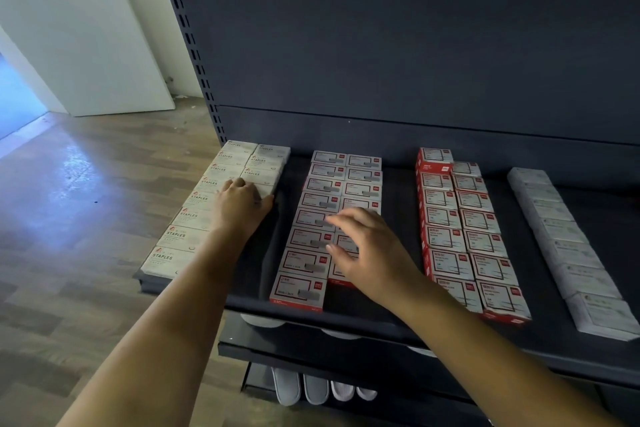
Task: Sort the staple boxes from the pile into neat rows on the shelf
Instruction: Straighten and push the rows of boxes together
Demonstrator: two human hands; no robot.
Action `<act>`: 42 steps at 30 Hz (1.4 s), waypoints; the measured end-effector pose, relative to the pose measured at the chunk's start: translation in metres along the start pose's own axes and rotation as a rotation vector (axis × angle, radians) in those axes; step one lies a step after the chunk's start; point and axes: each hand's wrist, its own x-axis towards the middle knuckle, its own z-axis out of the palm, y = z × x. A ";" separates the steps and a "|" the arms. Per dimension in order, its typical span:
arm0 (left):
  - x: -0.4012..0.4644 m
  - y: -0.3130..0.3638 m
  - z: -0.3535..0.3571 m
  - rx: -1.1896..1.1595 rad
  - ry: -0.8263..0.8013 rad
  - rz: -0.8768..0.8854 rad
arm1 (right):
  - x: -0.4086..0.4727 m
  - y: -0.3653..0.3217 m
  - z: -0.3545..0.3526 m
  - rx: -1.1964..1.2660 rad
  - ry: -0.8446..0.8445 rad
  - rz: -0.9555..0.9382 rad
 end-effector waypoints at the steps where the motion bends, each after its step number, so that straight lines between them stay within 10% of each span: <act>1: 0.001 0.002 -0.001 0.012 -0.031 -0.015 | -0.001 0.000 0.000 -0.007 -0.003 0.001; 6: -0.017 0.027 -0.022 0.135 -0.206 0.016 | -0.009 0.007 -0.006 -0.031 -0.003 0.021; 20: -0.129 0.164 -0.034 -0.080 -0.020 0.526 | -0.059 0.061 -0.049 -0.113 0.035 0.184; 42: -0.193 0.401 0.042 -0.167 -0.116 0.672 | -0.201 0.240 -0.182 -0.060 0.206 0.349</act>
